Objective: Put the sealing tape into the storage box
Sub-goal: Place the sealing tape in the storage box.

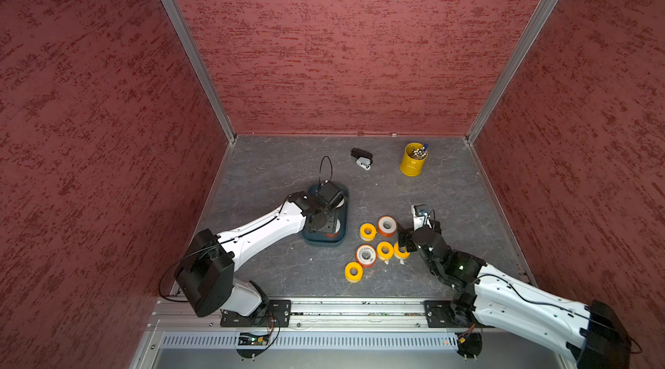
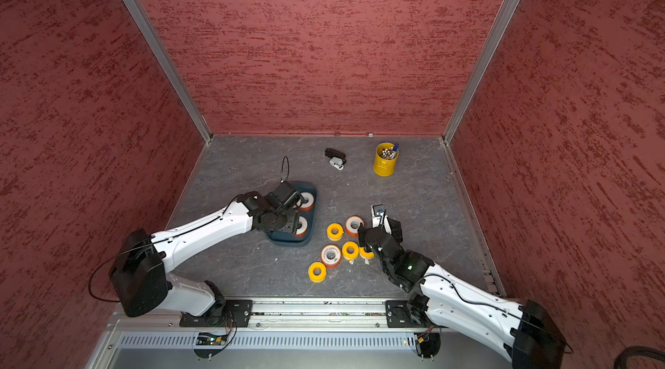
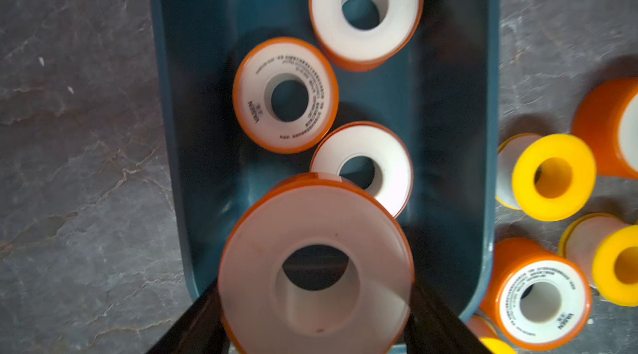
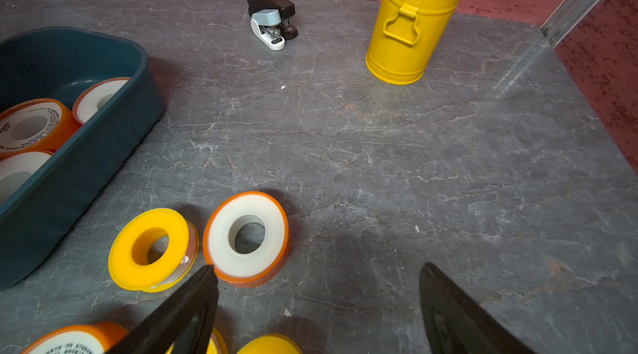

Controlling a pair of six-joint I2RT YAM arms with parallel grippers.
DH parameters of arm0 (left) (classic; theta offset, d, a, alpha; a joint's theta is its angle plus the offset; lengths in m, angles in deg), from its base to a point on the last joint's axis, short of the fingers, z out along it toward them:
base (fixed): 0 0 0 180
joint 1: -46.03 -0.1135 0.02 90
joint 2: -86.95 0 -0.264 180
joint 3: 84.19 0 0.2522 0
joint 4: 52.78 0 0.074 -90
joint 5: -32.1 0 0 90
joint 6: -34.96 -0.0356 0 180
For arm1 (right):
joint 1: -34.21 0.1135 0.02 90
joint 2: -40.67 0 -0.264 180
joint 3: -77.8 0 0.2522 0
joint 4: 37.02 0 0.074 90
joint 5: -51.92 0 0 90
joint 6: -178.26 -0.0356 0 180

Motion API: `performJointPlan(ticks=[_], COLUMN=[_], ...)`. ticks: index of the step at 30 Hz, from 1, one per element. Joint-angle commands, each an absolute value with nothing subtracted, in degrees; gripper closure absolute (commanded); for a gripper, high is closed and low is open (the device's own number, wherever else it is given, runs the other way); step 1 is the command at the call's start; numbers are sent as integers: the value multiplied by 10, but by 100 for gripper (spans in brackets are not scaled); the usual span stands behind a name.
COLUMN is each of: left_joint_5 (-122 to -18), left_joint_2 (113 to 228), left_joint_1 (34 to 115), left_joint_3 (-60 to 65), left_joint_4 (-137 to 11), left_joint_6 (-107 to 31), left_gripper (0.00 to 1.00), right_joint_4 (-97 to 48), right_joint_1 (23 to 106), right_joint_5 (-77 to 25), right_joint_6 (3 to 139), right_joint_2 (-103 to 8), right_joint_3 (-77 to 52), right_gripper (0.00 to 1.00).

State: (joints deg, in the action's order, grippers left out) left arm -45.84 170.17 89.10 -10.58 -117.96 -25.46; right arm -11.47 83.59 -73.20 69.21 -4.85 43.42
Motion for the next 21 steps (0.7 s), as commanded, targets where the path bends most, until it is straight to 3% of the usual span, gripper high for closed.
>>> performJointPlan(ticks=[1,21], left_joint_5=[-456,-481], left_joint_2=[1686,1737], left_joint_1=[892,891], left_joint_3=[-125,-125], left_joint_4=[-1205,-1213], left_joint_6=[-236,-249], left_gripper=[35,37], right_joint_4=[-126,-127], right_joint_1=[833,833], right_joint_5=[-727,-726], right_joint_6=[695,696], right_joint_2=[-47,-46], right_joint_3=[418,418], right_gripper=[7,7])
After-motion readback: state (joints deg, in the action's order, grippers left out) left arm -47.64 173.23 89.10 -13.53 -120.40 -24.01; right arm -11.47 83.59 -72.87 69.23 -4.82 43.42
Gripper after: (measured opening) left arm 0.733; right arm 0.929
